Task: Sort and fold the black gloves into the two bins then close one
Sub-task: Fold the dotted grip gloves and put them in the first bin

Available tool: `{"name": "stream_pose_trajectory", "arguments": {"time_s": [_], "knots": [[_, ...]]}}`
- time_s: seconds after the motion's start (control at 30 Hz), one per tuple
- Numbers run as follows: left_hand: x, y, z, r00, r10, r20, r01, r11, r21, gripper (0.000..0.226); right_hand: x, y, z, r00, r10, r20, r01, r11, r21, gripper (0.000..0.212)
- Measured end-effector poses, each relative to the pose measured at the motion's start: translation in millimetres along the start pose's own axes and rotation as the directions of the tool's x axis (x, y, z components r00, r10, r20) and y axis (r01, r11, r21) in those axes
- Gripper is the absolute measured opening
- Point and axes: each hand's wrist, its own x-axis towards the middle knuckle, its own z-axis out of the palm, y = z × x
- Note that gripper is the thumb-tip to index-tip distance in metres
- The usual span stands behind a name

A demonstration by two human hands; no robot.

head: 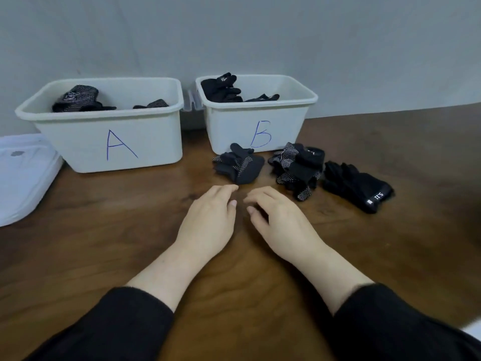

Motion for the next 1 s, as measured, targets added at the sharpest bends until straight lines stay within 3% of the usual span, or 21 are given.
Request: {"name": "stream_pose_trajectory", "arguments": {"time_s": [0.13, 0.27, 0.37, 0.5, 0.6, 0.7, 0.8, 0.87, 1.0], "knots": [[-2, 1, 2, 1.0, 0.006, -0.007, -0.005, 0.996, 0.091, 0.039, 4, 22, -10, 0.994, -0.018, -0.112, 0.015, 0.999, -0.028, 0.011], [-1, 11, 9, 0.997, 0.069, 0.027, -0.073, 0.976, 0.203, 0.04, 15, 55, -20, 0.955, 0.043, -0.292, -0.077, 0.991, -0.107, 0.015], [4, 19, 16, 0.998, 0.063, 0.002, -0.062, 0.98, 0.188, 0.04, 24, 65, -20, 0.951, 0.059, -0.303, -0.115, 0.979, -0.169, 0.025], [13, 25, 21, 0.999, 0.038, -0.028, -0.033, 0.986, 0.161, 0.038, 35, 83, -22, 0.937, 0.2, -0.285, -0.288, 0.906, -0.311, 0.041], [16, 27, 22, 0.999, 0.029, -0.025, -0.025, 0.989, 0.143, 0.037, 39, 96, -22, 0.923, 0.252, -0.29, -0.34, 0.888, -0.309, 0.025], [15, 26, 20, 0.999, 0.029, -0.024, -0.026, 0.992, 0.127, 0.037, 41, 95, -26, 0.906, 0.255, -0.338, -0.339, 0.915, -0.219, 0.019], [14, 24, 19, 0.998, 0.045, -0.043, -0.041, 0.996, 0.079, 0.035, 42, 85, -36, 0.898, 0.188, -0.398, -0.244, 0.965, -0.093, 0.021], [14, 23, 19, 0.995, 0.065, -0.075, -0.062, 0.997, 0.04, 0.035, 40, 73, -46, 0.864, 0.253, -0.435, -0.215, 0.967, 0.134, 0.022], [13, 27, 15, 0.972, 0.12, -0.2, -0.142, 0.985, -0.096, 0.047, 35, 49, -60, 0.833, 0.412, -0.37, -0.191, 0.841, 0.506, 0.021]]}}
